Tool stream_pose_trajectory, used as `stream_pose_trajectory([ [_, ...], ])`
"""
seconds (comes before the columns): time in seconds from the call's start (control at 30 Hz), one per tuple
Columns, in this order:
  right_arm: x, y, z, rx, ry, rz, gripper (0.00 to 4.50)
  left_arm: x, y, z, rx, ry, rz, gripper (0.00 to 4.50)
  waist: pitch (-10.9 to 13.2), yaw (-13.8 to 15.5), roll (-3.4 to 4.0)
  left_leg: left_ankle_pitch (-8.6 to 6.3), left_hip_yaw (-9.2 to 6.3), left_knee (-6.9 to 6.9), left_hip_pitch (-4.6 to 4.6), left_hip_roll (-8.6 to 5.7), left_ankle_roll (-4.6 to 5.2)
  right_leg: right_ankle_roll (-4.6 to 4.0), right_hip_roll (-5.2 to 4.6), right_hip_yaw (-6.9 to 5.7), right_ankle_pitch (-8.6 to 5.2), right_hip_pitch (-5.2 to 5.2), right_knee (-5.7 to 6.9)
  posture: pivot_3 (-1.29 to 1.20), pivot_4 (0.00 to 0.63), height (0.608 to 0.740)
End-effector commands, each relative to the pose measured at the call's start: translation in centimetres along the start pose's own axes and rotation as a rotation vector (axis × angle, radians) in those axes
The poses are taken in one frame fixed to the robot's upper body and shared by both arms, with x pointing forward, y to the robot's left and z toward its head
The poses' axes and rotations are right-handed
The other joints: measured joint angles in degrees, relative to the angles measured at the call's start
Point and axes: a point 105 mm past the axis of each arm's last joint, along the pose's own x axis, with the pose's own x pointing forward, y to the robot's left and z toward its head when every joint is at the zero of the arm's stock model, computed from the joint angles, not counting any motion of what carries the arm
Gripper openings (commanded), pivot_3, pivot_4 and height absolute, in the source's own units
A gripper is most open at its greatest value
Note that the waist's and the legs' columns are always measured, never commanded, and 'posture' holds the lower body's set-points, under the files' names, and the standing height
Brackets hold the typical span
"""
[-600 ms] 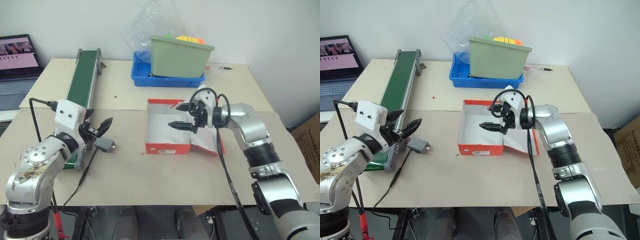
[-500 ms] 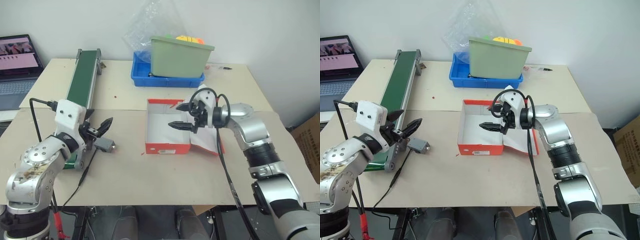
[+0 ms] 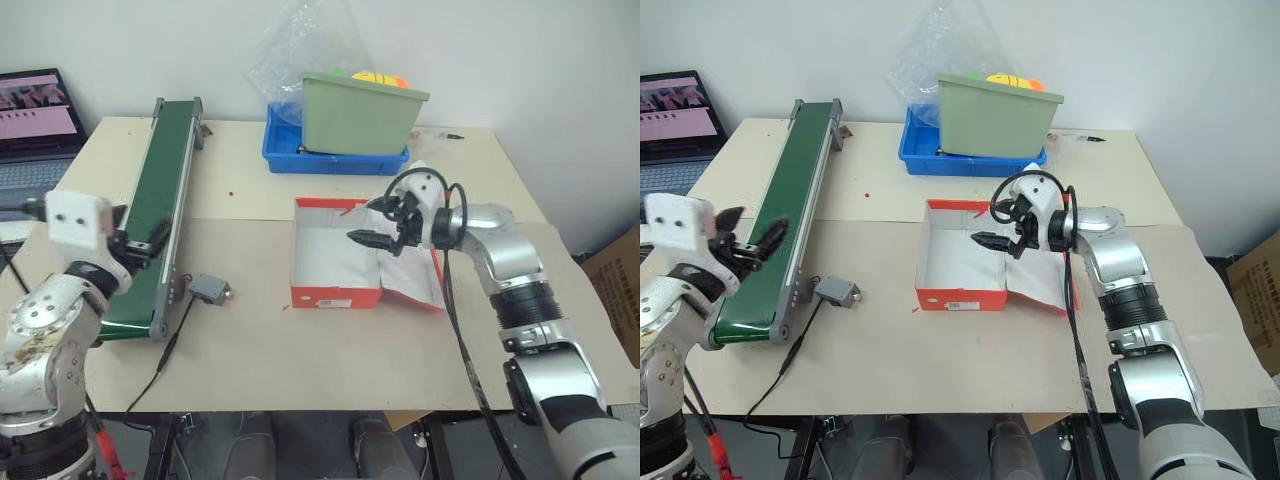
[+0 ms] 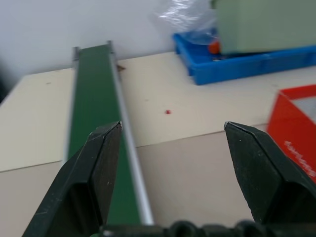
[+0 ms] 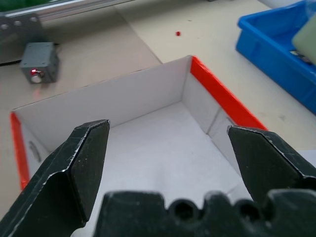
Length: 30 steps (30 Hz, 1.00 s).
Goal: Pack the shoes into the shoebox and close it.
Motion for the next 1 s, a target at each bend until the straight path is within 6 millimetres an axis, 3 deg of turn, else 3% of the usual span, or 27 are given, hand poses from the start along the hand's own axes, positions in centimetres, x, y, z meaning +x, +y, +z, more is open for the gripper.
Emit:
stream_pose_trajectory([
  [0.03,-0.6,-0.9,1.6,-0.007,-0.077,-0.059,4.49,-0.6,0.8,1.0,0.020,-0.059,0.064,3.54,0.0,0.0,0.00,0.00,0.00,0.00,0.00,0.00,0.00,0.00,0.00,0.00,0.00,-0.01,0.01,0.00,0.150,0.740],
  [0.63,-0.8,-0.4,2.2,0.034,-0.102,-0.044,4.49,-0.1,0.7,1.2,0.005,-0.082,0.095,3.54,0.0,0.0,0.00,0.00,0.00,0.01,0.00,0.00,0.00,0.00,0.00,0.00,0.00,0.01,0.02,0.00,0.150,0.740],
  [1.0,0.5,1.2,2.9,0.058,-0.141,0.012,4.49,-0.5,1.8,1.0,-0.048,-0.092,0.178,3.54,0.0,-0.1,0.00,0.00,-0.01,0.01,0.00,0.01,0.00,0.00,0.01,0.00,0.01,0.00,0.03,0.00,0.150,0.740],
])
